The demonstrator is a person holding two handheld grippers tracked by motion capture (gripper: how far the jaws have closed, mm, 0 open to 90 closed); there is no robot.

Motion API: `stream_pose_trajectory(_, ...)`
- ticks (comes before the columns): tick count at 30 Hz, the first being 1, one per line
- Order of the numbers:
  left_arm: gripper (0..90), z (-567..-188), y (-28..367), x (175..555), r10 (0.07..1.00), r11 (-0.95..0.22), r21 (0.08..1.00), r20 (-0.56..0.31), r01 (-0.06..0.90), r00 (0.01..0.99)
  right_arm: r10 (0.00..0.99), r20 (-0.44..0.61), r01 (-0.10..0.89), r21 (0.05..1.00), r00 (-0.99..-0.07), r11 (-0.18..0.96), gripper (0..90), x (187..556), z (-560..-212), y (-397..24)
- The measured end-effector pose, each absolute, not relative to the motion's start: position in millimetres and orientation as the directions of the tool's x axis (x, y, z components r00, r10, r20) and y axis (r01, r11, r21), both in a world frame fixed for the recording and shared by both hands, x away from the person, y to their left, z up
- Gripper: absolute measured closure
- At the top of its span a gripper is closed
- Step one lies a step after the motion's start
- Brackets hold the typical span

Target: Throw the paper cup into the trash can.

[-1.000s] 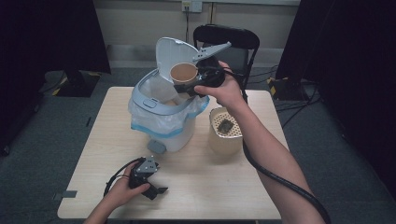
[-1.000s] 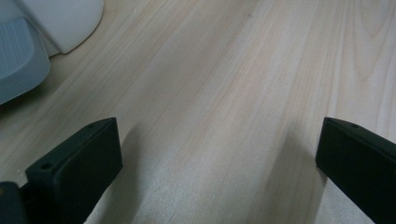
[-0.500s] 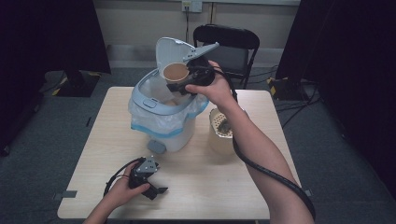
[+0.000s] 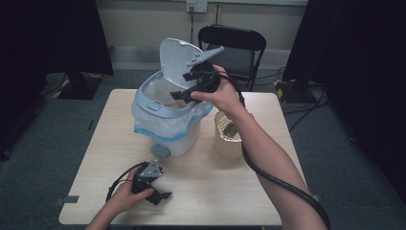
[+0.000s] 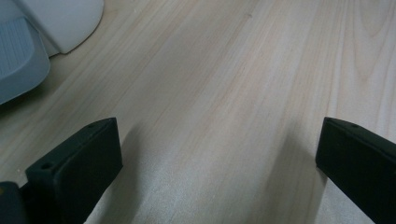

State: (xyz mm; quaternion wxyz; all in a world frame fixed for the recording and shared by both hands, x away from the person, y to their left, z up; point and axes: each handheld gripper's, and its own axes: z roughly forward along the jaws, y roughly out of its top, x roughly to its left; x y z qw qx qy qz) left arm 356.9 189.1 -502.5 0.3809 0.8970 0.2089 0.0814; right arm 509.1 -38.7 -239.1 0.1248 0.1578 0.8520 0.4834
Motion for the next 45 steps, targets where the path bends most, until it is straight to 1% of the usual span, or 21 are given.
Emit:
stream_pose_trajectory(4,0.0,-502.5,189.1,356.9,0.437,-0.622,0.717,-0.014,0.314,0.899,0.389,-0.054,0.150,0.867,-0.920,0.475,15.4,502.9,-237.4,-49.8)
stream_pose_trajectory(10,0.0,-502.4,189.2,357.0,0.437,-0.624,0.717,-0.010,0.311,0.900,0.378,-0.074,0.144,0.845,-0.923,0.516,16.2,496.0,-238.2,-60.9)
stream_pose_trajectory(14,0.0,-502.4,189.2,357.0,0.436,-0.623,0.717,-0.010,0.311,0.900,0.386,-0.068,0.152,0.846,-0.920,0.511,17.8,495.0,-238.7,-68.6)
stream_pose_trajectory(25,0.0,-502.4,189.2,357.1,0.436,-0.624,0.717,-0.010,0.311,0.900,0.418,-0.065,0.180,0.834,-0.906,0.521,18.5,494.5,-240.3,-88.1)
stream_pose_trajectory(38,0.0,-502.4,189.2,357.1,0.436,-0.624,0.717,-0.010,0.310,0.900,0.479,-0.059,0.224,0.830,-0.876,0.512,18.5,511.1,-242.3,-103.4)
stream_pose_trajectory(45,0.0,-502.2,189.4,357.3,0.434,-0.628,0.714,-0.006,0.308,0.901,0.498,-0.033,0.242,0.845,-0.866,0.477,18.6,527.6,-243.7,-103.7)
